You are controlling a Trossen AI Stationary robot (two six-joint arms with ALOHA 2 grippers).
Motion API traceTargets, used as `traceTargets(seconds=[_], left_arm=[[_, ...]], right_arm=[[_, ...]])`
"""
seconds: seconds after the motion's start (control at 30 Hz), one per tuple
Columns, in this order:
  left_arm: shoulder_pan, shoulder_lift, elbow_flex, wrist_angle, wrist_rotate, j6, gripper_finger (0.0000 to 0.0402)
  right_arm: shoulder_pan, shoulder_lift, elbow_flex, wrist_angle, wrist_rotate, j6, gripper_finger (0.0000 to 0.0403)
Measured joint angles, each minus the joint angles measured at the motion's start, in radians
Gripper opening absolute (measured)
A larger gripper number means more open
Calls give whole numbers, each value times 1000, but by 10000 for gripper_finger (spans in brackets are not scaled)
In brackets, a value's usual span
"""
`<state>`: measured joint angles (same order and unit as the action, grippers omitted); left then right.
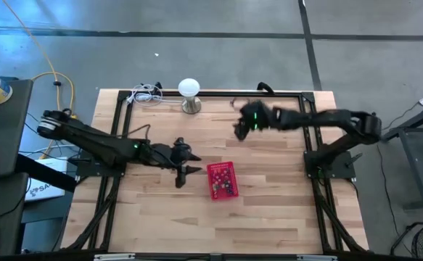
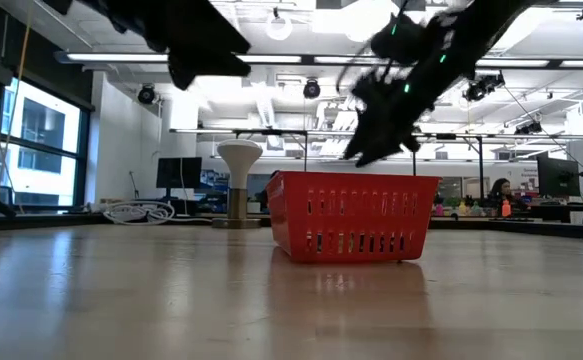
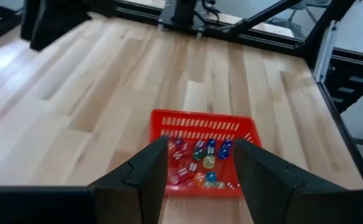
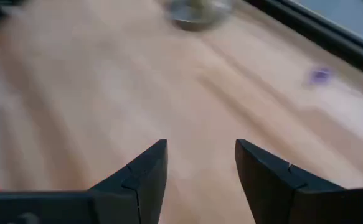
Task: Pick & Place Dice
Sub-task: Put the purple die into the red basket
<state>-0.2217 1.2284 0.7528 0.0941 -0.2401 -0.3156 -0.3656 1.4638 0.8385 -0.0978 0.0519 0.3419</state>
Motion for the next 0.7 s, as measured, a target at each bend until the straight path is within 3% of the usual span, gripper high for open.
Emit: traceTargets(seconds=[0.17,0.33,0.43,0.53,0.7], left_arm=[[30,-69,0,-113,-1,0,175],[70,-72,0,-158,0,4,175],[98,-71,0,-190,0,4,175],[113,-70,0,-216,-1,4,175],[115,-70,0,-262,0,10,175]], right_arm=[[-161,91,149,-152,-95,-126,159],[-187,271,415,-343,-96,-190,143],[-205,399,603,-480,-43,-214,141],[-237,531,759,-651,-6,-175,141],[-287,661,891,-745,-70,-82,141]])
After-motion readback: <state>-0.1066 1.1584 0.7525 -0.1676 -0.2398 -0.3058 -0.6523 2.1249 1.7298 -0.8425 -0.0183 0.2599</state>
